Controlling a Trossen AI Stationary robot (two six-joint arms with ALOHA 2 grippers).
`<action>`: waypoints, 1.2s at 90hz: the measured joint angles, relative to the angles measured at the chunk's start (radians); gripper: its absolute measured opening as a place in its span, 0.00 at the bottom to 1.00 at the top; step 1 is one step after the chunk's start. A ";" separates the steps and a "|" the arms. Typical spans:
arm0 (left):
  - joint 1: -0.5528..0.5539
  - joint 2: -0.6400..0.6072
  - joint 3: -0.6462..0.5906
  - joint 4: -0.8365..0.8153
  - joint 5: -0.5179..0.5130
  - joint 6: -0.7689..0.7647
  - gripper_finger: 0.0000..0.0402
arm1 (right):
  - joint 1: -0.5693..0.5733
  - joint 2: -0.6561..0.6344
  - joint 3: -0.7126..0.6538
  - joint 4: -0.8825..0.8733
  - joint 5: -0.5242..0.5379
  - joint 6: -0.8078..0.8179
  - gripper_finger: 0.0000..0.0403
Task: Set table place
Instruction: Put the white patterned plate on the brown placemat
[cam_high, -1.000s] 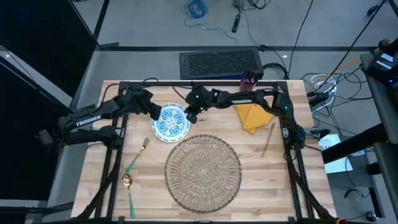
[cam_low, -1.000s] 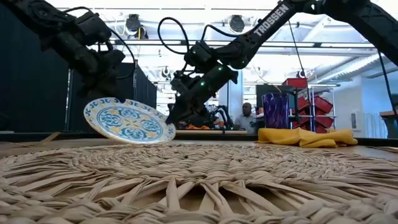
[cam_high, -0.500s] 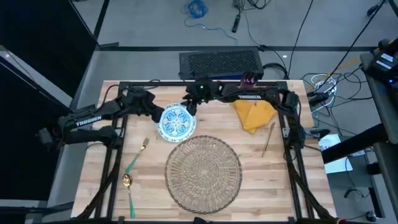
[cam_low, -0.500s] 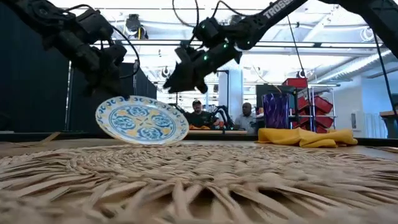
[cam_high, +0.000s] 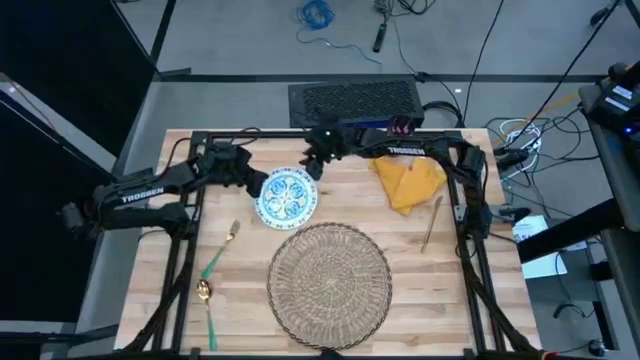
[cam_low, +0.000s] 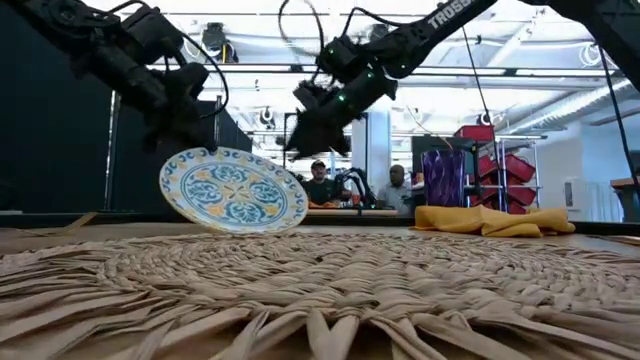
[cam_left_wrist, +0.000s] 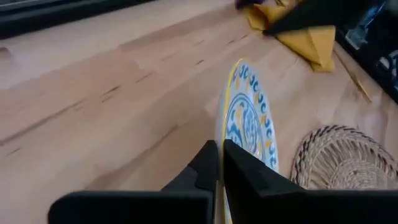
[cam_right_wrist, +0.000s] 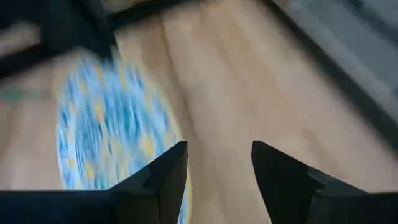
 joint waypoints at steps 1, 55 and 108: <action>0.000 0.000 0.000 0.001 0.000 0.001 0.00 | 0.003 0.001 -0.001 -0.022 0.001 -0.005 0.41; -0.031 0.000 0.000 -0.012 0.008 0.003 0.00 | 0.188 0.001 -0.090 -0.198 0.143 -0.027 0.26; -0.046 0.000 0.001 -0.031 0.000 0.028 0.00 | 0.082 -0.190 -0.583 0.682 0.008 0.206 0.59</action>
